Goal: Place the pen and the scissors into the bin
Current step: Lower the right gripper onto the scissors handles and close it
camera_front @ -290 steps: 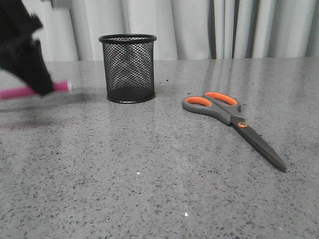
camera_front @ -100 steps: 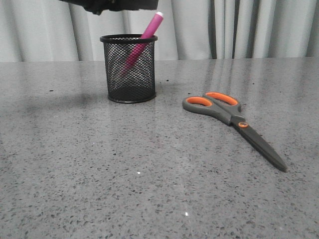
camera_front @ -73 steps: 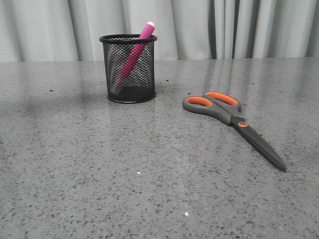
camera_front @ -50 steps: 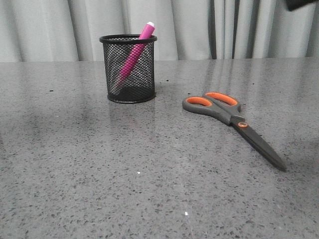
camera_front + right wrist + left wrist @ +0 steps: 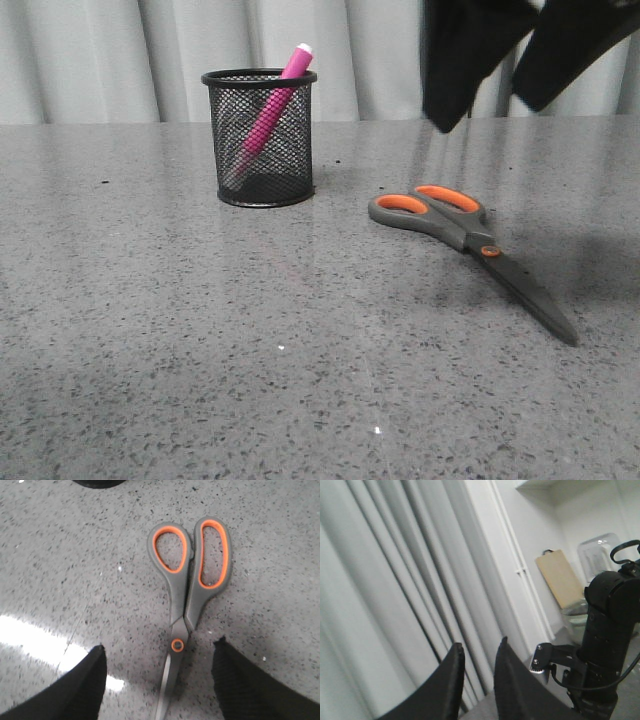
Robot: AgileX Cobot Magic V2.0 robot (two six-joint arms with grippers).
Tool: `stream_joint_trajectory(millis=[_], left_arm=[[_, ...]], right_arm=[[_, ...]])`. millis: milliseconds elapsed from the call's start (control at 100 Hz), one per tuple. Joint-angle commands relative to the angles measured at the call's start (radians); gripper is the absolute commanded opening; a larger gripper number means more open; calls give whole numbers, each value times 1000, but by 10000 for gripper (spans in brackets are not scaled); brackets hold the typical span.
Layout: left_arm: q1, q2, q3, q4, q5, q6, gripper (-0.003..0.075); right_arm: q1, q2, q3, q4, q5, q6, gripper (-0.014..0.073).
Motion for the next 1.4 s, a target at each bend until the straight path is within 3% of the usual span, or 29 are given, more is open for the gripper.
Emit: stream_joint_trajectory(millis=[0,180,310,540,840,1390], left_arm=[[-1,-60,9,-65,-93,-14,126],[-1,-100,10,-65,-66,-94,126],[-1,-100,10,-63,-42,-105,126],[-1,-100,11,-58,-22,-105,126],[-1,-100,11,-93,107,-109,125],[-1,-100,11,-110,109,-109,125]], right_arm=[[-43,16,-48,27,-11,15,414],[-137,52,-46,118,-16,3,414],[-146,75,-46,178,-30,-41,414],[-136,161,-46,178,-47,-41,414],[-182,219,-48,178,-89,-37,414],[-205,292,-54,182,-115,-37,414]])
